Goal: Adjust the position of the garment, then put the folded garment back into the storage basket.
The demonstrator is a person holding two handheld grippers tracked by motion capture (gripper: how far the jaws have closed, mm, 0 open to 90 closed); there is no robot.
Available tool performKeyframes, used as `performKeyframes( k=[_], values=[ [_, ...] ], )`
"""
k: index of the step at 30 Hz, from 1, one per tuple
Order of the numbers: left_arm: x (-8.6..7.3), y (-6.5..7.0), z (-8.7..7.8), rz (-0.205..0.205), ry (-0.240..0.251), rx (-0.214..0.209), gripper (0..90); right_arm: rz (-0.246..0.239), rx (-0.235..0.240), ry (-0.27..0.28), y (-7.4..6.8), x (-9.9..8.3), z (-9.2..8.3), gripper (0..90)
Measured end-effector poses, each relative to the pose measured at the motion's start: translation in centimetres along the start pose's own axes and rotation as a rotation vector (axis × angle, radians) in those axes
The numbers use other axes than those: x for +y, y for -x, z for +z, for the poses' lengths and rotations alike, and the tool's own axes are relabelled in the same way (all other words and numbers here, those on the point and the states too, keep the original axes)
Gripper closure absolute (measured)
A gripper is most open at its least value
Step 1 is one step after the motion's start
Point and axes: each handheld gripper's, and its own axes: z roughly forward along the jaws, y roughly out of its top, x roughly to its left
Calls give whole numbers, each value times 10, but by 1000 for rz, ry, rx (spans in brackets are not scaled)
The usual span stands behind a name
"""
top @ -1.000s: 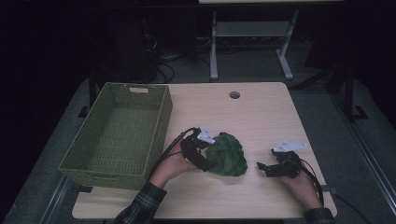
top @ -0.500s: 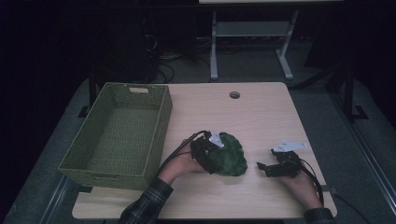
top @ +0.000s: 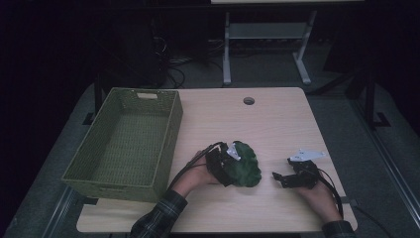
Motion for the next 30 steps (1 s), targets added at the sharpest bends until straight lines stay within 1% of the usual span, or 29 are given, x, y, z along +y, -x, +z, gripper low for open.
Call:
performKeyframes(
  k=[1,2,3,4,5,6,7,8,12,17,18,19,20,21,23,24,25,26,27,28,30],
  values=[
    [0,0,0,0,0,0,242,0,0,0,0,0,0,155],
    [0,0,-1,-3,-1,0,242,0,0,0,0,0,0,155],
    [1,-1,-2,-2,-3,0,287,0,0,0,0,0,0,155],
    [1,0,-3,-5,-3,2,366,0,0,0,0,0,0,155],
    [1,0,-3,-5,-3,2,420,0,0,0,0,0,0,155],
    [1,0,-4,0,-7,-1,467,0,0,0,0,0,0,155],
    [1,0,-4,-1,-8,-3,467,0,0,0,0,0,0,155],
    [2,-1,-5,-4,-11,-5,543,-1,0,1,0,0,0,155],
    [2,-3,-7,-19,-25,-23,630,-1,0,1,0,0,0,155],
    [4,-2,-8,-22,-38,-20,677,4,1,-2,0,0,0,155],
    [4,-3,-10,-31,-35,-19,681,4,1,-2,0,0,0,155],
    [4,-3,-10,-31,-35,-19,683,4,1,-2,0,0,0,155],
    [4,-4,-12,-44,-30,-26,685,4,1,-2,0,0,0,155],
    [4,-4,-12,-44,-30,-26,686,4,1,-2,0,0,0,155],
    [4,-5,-16,-52,-22,-21,690,4,1,-2,0,0,0,155],
    [4,-5,-18,-64,-15,-26,690,5,1,-2,0,0,0,155],
    [5,-6,-20,-67,-10,-25,690,5,1,-2,0,0,0,155],
    [5,-6,-25,-75,1,-27,689,5,1,-2,0,0,0,155],
    [5,-6,-25,-75,1,-27,689,5,1,-2,0,0,0,155],
    [6,-6,-31,-85,17,-22,689,6,1,-2,0,0,0,155],
    [8,-5,-39,-94,32,-14,689,6,1,-2,0,0,0,155]
  ],
)
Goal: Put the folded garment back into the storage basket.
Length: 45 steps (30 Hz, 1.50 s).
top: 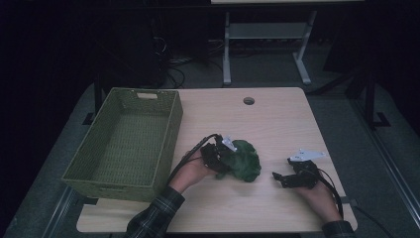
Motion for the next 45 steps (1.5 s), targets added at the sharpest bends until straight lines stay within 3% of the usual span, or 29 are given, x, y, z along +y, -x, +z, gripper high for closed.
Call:
performKeyframes(
  k=[10,25,34,45],
  values=[
    [8,2,-40,-35,46,5,684,-1,0,0,0,0,0,155],
    [7,-3,-89,-41,43,57,683,-1,0,1,0,0,0,155],
    [-5,-11,-124,-67,61,106,682,-1,0,0,0,0,0,155],
    [-31,-23,-167,-135,100,182,681,13,-11,-9,0,0,1,109]
  ],
)
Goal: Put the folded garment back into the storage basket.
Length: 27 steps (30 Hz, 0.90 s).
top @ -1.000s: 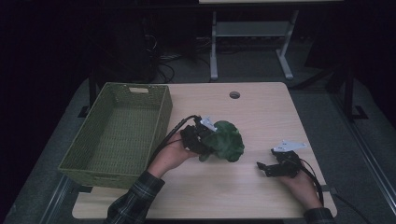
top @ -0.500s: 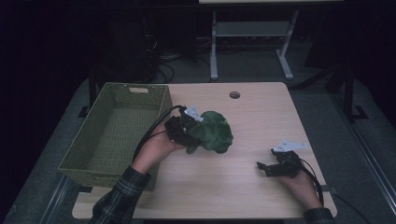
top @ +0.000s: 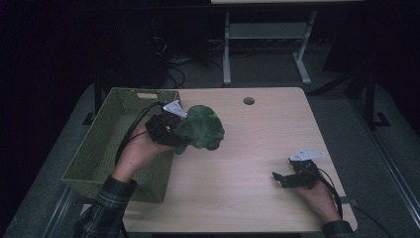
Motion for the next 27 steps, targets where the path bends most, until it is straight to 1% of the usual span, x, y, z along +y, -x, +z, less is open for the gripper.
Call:
performKeyframes(
  k=[1,2,4,5,6,7,8,9,11,12,13,14,15,16,17,18,20,22,23,27],
  values=[
    [-5,-5,-8,-14,3,19,681,0,0,0,0,0,0,109],
    [-5,-5,-8,-14,3,19,681,0,0,0,0,0,0,109],
    [-14,-12,-21,-38,9,44,681,0,0,0,0,0,0,109],
    [-17,-14,-24,-44,11,57,681,1,0,0,0,0,0,109],
    [-17,-14,-24,-44,11,57,681,1,0,0,0,0,0,109],
    [-23,-19,-32,-59,10,82,681,1,0,0,0,0,0,109],
    [-23,-19,-32,-59,10,82,681,1,0,0,0,0,0,109],
    [-30,-24,-39,-82,16,104,681,1,0,0,0,0,0,109],
    [-32,-26,-42,-87,16,111,681,1,0,0,0,0,0,108],
    [-36,-28,-45,-95,17,119,681,1,0,0,0,0,0,108],
    [-42,-32,-50,-111,18,135,681,1,0,0,0,0,0,108],
    [-42,-32,-50,-111,18,135,681,1,0,0,0,0,0,108],
    [-50,-37,-55,-122,19,151,681,2,0,-1,0,0,0,108],
    [-50,-37,-55,-122,19,151,681,2,0,-1,0,0,0,108],
    [-56,-40,-59,-145,19,165,681,2,0,-1,0,0,0,108],
    [-56,-40,-59,-145,19,165,681,2,0,-1,0,0,0,108],
    [-65,-44,-63,-158,12,190,681,2,0,-1,0,0,0,108],
    [-68,-45,-65,-166,11,198,681,1,0,-1,0,0,0,108],
    [-76,-49,-68,-185,9,212,681,2,0,-1,0,0,0,108],
    [-88,-54,-71,-212,1,242,681,1,0,0,0,0,0,109]
  ],
)
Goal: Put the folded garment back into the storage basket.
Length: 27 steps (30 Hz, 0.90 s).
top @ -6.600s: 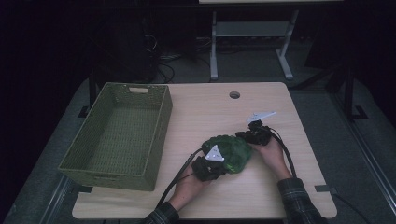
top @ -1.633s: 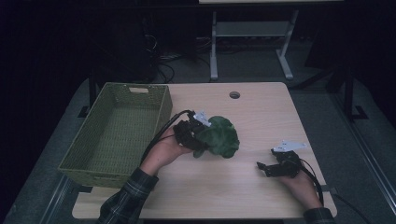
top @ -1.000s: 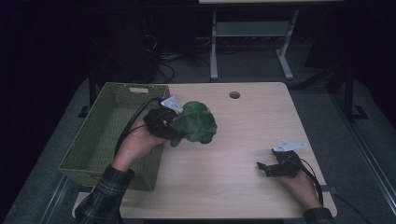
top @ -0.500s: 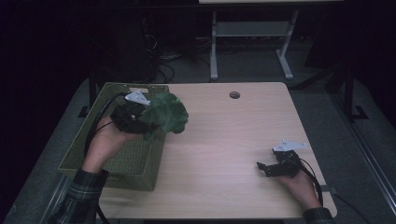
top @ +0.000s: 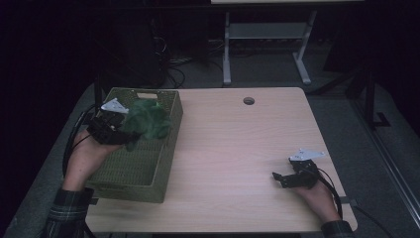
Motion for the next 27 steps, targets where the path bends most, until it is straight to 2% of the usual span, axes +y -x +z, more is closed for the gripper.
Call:
performKeyframes(
  k=[7,13,14,17,20,27],
  values=[
    [-14,-10,2,-43,-15,34,682,0,0,0,0,0,0,108],
    [-25,-19,11,-73,-41,51,681,1,0,-1,0,0,0,108],
    [-29,-21,17,-85,-45,53,682,1,0,-1,0,0,0,108],
    [-33,-24,23,-85,-60,52,682,1,0,-1,0,0,0,108],
    [-41,-30,37,-108,-76,63,682,0,0,0,0,0,0,108],
    [-52,-40,56,-127,-104,67,682,-2,-1,1,0,0,0,108]
  ],
)
